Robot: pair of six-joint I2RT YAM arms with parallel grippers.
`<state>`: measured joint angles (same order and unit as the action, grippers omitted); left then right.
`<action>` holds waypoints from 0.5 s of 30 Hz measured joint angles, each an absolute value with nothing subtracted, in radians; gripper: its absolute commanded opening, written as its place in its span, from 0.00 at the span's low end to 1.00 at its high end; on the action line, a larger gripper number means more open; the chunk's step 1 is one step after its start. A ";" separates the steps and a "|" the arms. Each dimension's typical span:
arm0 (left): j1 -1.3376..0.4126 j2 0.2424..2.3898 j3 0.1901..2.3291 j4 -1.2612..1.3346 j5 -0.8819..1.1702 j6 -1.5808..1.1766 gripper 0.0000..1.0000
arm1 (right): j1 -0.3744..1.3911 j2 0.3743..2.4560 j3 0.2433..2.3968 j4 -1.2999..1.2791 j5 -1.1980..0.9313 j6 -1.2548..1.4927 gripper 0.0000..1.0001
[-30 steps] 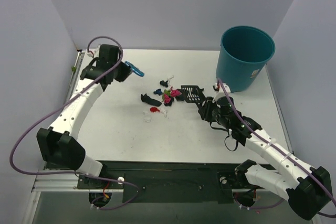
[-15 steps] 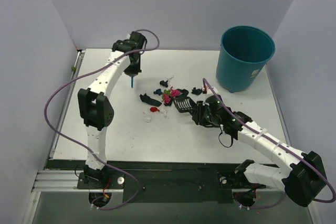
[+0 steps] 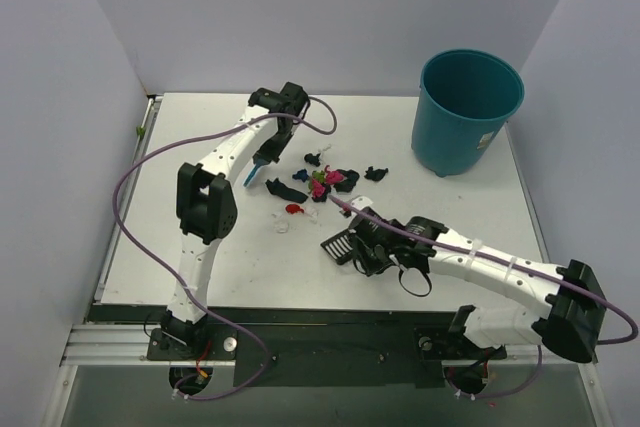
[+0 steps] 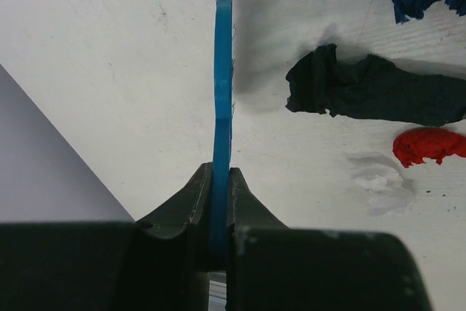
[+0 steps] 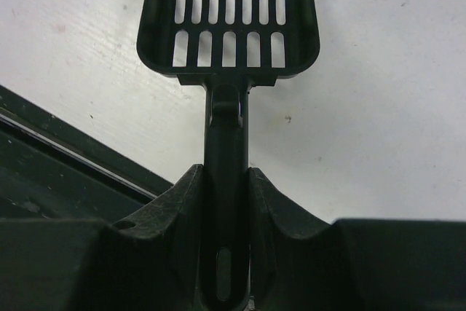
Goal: Sweep away the paper scraps from the table
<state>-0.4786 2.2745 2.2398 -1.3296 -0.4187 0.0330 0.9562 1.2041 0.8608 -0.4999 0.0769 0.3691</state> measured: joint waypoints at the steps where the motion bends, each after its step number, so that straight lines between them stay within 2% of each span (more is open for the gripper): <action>1: -0.479 2.275 2.233 -1.330 -0.414 0.048 0.00 | 0.983 1.223 0.868 -0.516 0.086 0.360 0.00; 7: -0.515 2.275 2.167 -1.335 -0.356 0.139 0.00 | 1.075 1.378 0.979 -0.543 0.152 0.297 0.00; 15: -0.615 2.268 2.138 -1.344 -0.280 0.206 0.00 | 1.055 1.510 1.104 -0.531 0.162 0.229 0.00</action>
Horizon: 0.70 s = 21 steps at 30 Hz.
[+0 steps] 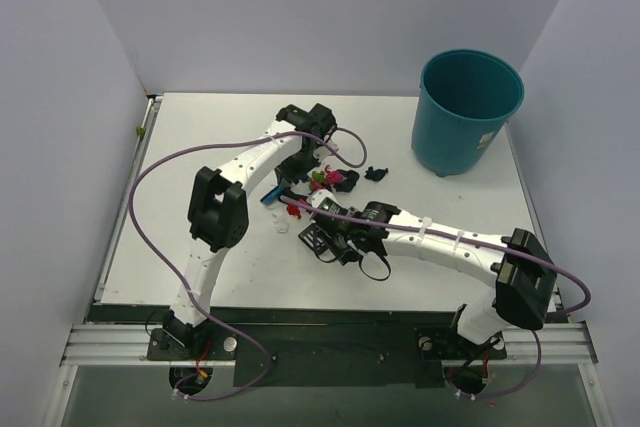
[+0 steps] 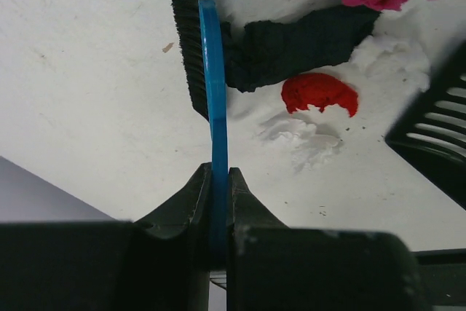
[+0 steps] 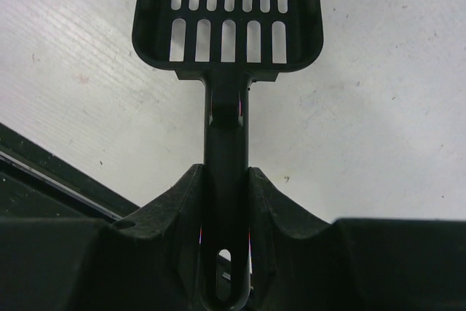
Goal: Sweep away the paper scraps from the table
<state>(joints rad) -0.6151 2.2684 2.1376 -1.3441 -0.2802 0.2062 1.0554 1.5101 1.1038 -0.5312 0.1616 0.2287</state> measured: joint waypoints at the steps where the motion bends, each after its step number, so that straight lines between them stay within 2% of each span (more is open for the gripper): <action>1: -0.618 2.265 2.138 -1.344 -0.261 0.212 0.00 | 1.046 1.520 1.113 -0.525 0.154 0.223 0.00; 9: -0.628 2.243 2.138 -1.345 -0.151 0.222 0.00 | 0.940 1.569 1.121 -0.467 0.073 0.206 0.00; 21: -0.648 2.236 2.164 -1.348 0.052 0.189 0.00 | 0.937 1.631 1.134 -0.450 0.044 0.184 0.00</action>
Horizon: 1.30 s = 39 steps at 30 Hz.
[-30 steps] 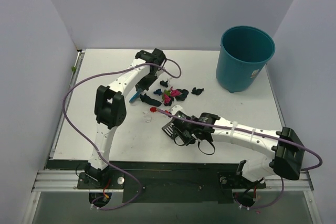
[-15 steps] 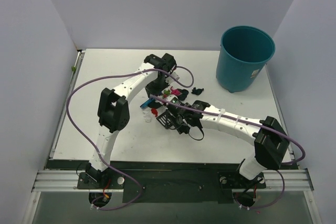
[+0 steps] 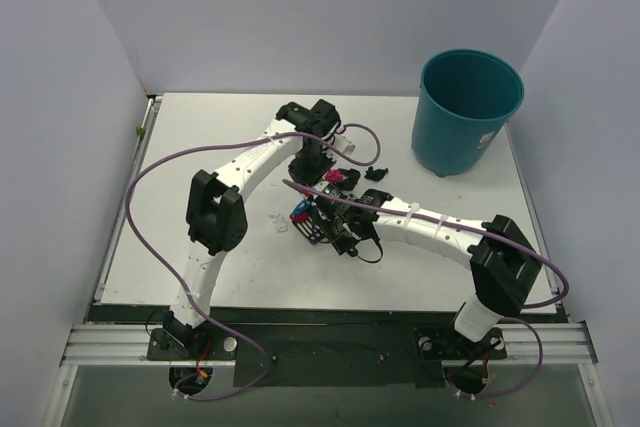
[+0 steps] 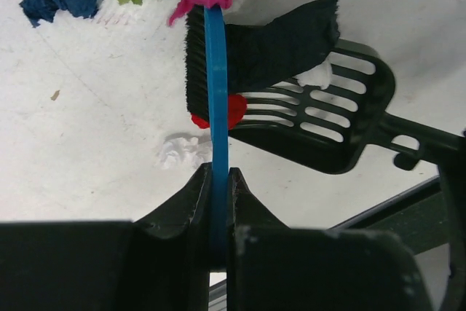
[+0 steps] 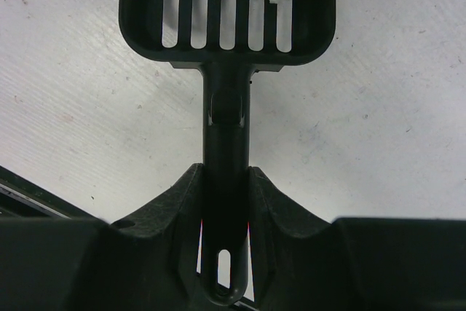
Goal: Sweep away the paper scraps from the table
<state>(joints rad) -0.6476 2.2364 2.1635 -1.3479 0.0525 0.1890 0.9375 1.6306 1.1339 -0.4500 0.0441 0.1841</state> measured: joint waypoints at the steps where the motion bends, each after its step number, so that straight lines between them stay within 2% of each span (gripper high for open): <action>1: -0.647 2.232 2.164 -1.348 0.068 0.184 0.00 | 0.937 1.631 1.134 -0.450 0.044 0.184 0.00; 9: -0.648 2.180 2.164 -1.348 0.101 0.119 0.00 | 0.953 1.621 1.117 -0.415 0.073 0.189 0.00; 22: -0.582 2.036 2.159 -1.332 -0.033 -0.047 0.00 | 0.984 1.489 0.973 -0.287 0.134 0.201 0.00; 30: -0.558 1.927 2.037 -1.312 -0.107 -0.086 0.00 | 0.984 1.393 0.912 -0.261 0.121 0.200 0.00; 39: -0.517 1.941 1.909 -1.325 -0.218 -0.101 0.00 | 1.058 1.370 0.912 -0.350 0.055 0.189 0.00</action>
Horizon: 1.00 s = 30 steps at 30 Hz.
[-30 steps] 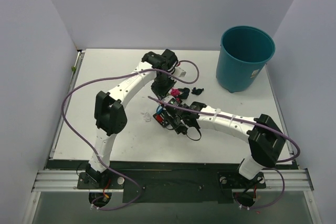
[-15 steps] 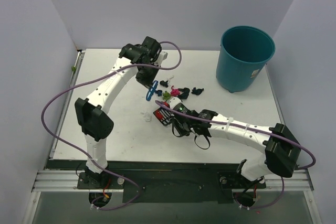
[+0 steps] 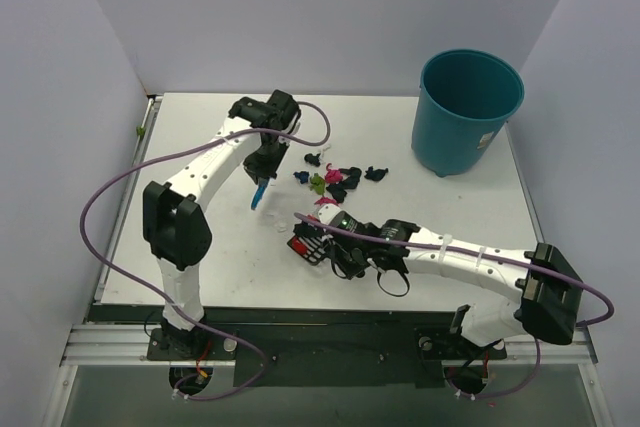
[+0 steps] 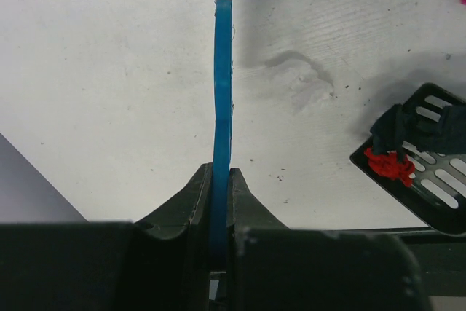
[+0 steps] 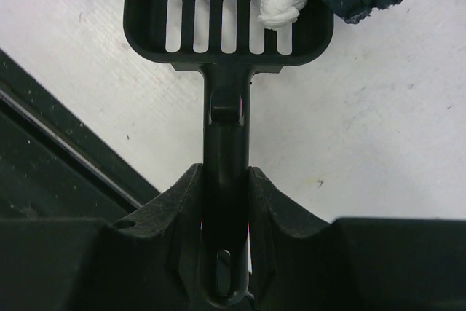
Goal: Sweep away the paper scraps from the table
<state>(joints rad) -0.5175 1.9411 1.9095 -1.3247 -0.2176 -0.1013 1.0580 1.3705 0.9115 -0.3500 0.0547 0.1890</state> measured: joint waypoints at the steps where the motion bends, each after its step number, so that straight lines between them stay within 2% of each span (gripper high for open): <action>1: -0.517 1.948 1.909 -1.325 -0.226 -0.102 0.00 | 1.065 1.371 0.912 -0.364 0.048 0.189 0.00; 11: -0.517 2.103 1.951 -1.333 -0.234 -0.093 0.00 | 1.083 1.519 1.038 -0.439 0.018 0.196 0.00; 18: -0.519 2.105 1.953 -1.332 -0.186 -0.074 0.00 | 1.075 1.646 1.176 -0.464 0.010 0.200 0.00; 30: -0.552 2.036 1.895 -1.264 0.067 -0.047 0.00 | 1.019 1.700 1.223 -0.476 0.012 0.207 0.00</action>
<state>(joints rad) -0.5522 2.0357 1.8954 -1.2636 0.0666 -0.0471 1.0187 1.6997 1.2232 -0.4759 0.0116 0.2073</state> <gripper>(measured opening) 0.150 0.227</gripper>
